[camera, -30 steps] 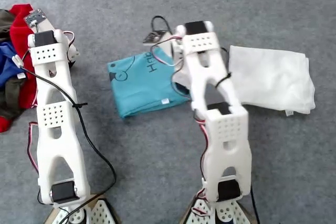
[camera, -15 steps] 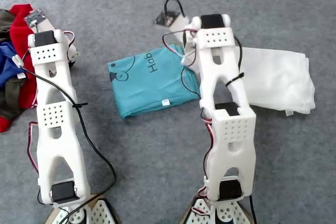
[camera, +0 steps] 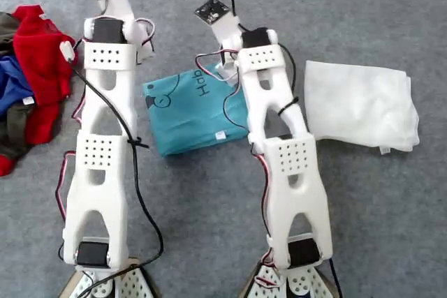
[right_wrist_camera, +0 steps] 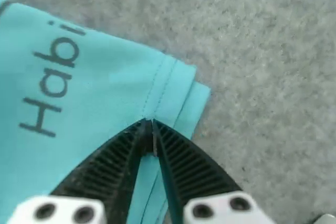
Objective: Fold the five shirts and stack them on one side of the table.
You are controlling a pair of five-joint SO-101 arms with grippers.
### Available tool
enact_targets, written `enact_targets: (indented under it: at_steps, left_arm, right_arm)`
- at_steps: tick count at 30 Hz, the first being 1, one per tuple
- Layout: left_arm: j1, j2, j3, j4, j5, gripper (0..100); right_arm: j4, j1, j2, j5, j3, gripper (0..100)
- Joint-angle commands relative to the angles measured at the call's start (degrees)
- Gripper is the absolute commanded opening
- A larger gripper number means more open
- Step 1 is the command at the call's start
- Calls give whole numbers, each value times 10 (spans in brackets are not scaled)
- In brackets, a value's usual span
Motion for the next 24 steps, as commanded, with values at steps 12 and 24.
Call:
enact_targets:
  at_steps: [12,24]
  left_arm:
    - [-5,62,54,-55,10,30]
    - [0,-25,-45,24,-31,30]
  right_arm:
    - [105,30,63,-13,-201,15]
    - [263,28,22,-18,-369,15]
